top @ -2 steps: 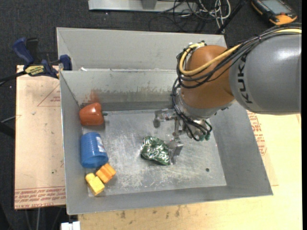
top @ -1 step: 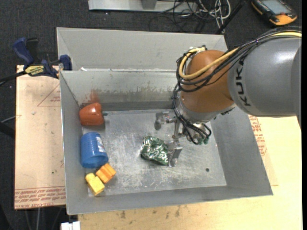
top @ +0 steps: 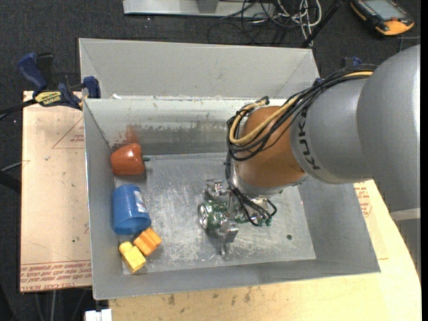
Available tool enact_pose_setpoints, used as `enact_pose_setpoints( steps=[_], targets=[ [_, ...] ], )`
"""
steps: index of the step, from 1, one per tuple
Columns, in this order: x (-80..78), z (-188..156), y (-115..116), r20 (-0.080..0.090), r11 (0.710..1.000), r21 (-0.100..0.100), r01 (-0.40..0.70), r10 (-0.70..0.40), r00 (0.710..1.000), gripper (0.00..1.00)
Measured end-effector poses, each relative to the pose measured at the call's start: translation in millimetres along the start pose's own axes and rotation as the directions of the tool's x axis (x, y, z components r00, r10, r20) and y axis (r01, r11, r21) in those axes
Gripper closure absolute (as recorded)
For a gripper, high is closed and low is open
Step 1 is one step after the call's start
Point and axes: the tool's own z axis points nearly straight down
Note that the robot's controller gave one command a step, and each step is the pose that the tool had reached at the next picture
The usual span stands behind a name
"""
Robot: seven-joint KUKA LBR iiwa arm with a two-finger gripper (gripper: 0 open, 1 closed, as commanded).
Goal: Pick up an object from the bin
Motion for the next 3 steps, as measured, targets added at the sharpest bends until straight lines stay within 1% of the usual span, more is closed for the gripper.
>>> enact_pose_setpoints(
  steps=[1,3],
  targets=[
    [1.9,-1.7,-3.0,-0.002,0.999,-0.002,-0.054,0.054,0.999,1.0],
    [2.1,-3.4,-3.0,-0.002,0.999,-0.001,-0.054,0.054,0.999,1.0]
  ],
)
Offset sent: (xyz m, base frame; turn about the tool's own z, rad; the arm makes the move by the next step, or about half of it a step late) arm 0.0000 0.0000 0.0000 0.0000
